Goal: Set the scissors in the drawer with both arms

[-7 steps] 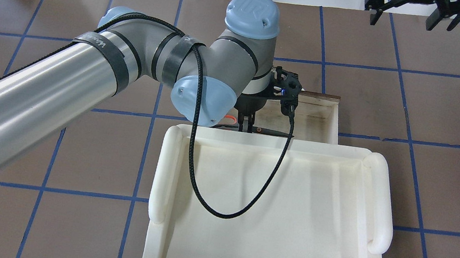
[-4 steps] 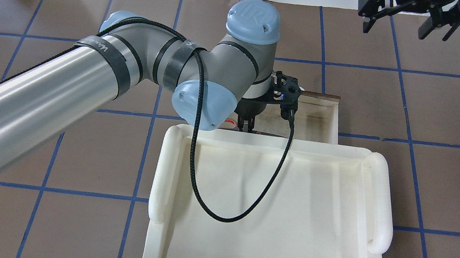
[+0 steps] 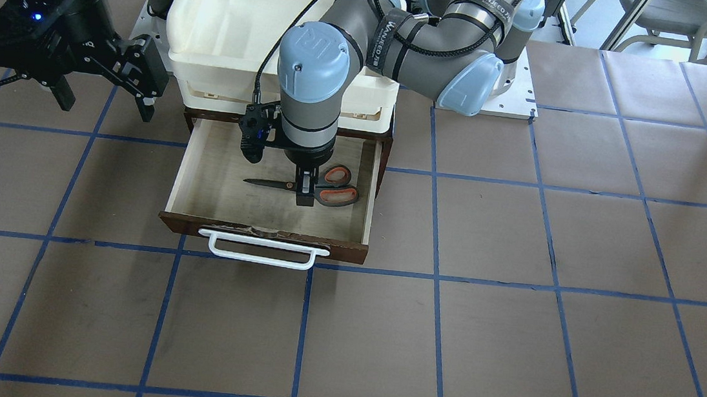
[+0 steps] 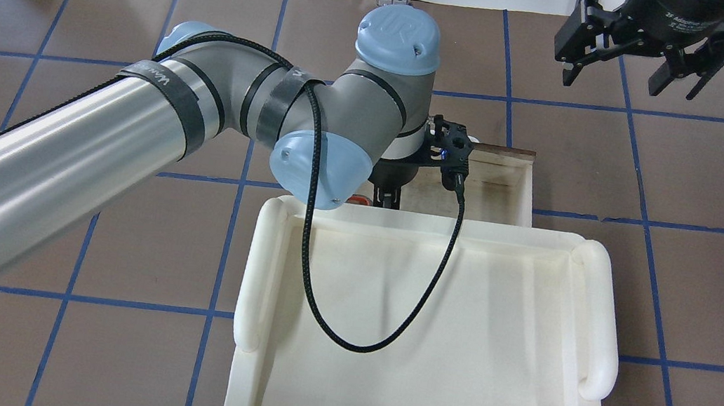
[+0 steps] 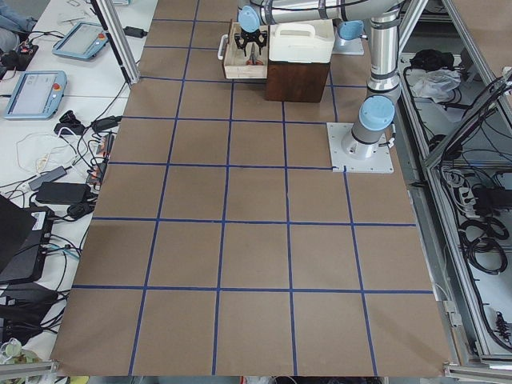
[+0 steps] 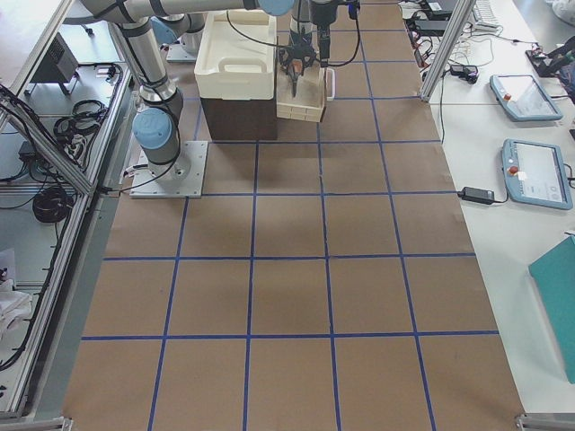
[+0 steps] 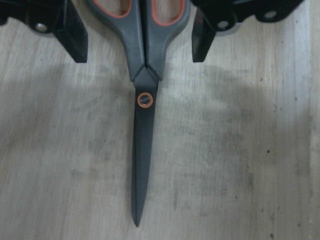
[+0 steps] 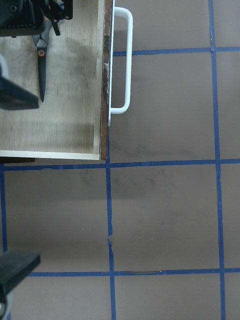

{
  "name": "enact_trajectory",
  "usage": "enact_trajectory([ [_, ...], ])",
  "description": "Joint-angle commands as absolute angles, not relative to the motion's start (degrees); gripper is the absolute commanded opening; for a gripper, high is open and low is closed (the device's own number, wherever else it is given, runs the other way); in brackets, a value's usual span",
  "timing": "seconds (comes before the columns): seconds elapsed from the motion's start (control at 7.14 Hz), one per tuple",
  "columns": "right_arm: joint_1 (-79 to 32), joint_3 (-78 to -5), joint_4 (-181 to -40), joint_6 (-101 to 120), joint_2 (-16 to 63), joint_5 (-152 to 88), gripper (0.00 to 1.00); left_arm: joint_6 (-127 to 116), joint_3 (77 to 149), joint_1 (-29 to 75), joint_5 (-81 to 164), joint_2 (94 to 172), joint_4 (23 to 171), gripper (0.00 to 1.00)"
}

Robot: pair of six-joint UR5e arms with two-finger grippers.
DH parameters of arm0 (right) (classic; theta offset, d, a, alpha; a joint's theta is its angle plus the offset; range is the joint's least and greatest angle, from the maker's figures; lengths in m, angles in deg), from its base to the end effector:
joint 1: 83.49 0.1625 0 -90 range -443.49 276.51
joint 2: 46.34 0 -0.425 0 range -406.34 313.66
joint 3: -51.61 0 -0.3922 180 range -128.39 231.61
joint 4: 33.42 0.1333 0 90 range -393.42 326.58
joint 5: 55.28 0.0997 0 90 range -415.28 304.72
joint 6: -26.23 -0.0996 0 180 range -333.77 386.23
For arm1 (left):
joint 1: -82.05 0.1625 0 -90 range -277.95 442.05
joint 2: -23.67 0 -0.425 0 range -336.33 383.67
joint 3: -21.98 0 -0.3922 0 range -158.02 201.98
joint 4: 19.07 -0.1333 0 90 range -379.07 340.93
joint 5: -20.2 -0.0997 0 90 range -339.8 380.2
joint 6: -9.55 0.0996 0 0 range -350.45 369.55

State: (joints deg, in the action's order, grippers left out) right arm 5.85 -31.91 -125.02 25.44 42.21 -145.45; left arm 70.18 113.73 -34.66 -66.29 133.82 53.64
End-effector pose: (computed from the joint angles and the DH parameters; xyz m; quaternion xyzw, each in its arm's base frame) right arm 0.1271 -0.5135 0.5343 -0.0127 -0.9982 0.0578 0.0014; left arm -0.3950 -0.4748 0.3081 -0.6887 -0.7233 -0.0295 0.0410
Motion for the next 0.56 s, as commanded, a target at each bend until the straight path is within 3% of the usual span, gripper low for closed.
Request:
enact_trajectory([
  [0.0,5.9,-32.1,-125.0,25.4,42.3,-145.5,1.00,70.2,112.3,-33.9,-66.1,131.7,53.4,0.78],
  [0.42,5.9,-32.4,-125.0,25.4,42.3,-145.5,1.00,69.6,106.0,-26.7,-64.9,127.1,61.4,0.78],
])
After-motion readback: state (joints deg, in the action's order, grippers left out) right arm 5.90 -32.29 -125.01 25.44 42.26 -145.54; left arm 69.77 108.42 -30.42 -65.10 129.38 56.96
